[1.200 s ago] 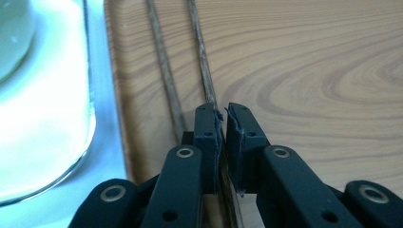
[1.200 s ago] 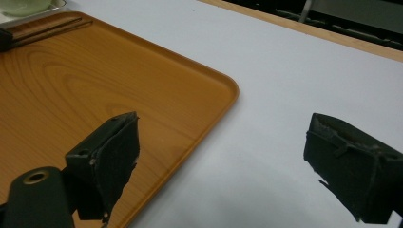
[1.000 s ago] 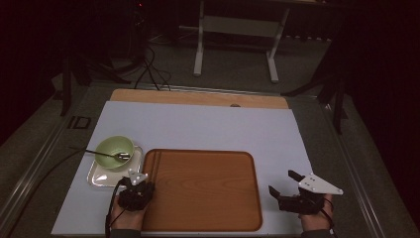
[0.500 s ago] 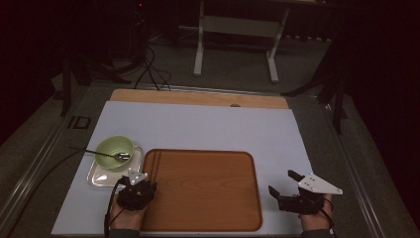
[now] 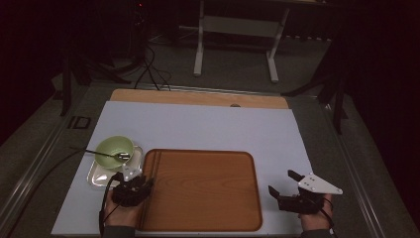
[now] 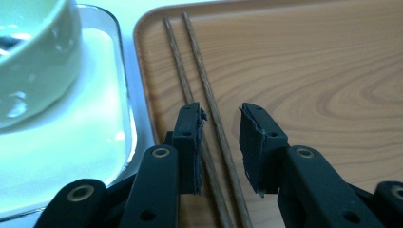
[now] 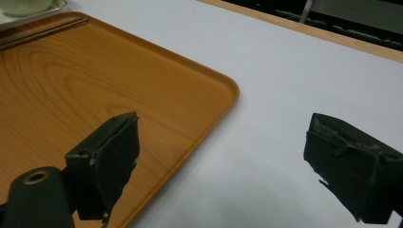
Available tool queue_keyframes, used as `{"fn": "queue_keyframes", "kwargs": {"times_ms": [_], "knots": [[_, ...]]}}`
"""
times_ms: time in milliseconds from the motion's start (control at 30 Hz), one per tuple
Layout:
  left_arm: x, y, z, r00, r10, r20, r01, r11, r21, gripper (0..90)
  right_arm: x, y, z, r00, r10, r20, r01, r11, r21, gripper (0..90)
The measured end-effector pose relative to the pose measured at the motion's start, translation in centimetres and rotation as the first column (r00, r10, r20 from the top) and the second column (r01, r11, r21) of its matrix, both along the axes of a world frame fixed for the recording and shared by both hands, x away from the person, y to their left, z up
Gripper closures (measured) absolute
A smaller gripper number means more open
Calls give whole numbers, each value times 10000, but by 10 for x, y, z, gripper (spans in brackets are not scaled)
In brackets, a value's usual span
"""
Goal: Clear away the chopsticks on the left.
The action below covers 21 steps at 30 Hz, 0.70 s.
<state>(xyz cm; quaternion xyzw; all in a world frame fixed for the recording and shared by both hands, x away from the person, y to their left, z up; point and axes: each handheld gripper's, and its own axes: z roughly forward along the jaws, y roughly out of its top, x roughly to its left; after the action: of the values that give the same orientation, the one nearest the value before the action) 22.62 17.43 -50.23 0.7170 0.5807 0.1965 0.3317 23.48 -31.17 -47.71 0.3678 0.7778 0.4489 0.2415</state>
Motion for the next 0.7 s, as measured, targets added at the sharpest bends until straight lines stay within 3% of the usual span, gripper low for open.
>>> {"fn": "queue_keyframes", "kwargs": {"times_ms": [700], "knots": [[5, 14, 10, 9999, -37, 94, 39, 9999, -136, 611, 0, 0, 0, 10000, 7, 20, -7, 10000, 29, 109]]}}
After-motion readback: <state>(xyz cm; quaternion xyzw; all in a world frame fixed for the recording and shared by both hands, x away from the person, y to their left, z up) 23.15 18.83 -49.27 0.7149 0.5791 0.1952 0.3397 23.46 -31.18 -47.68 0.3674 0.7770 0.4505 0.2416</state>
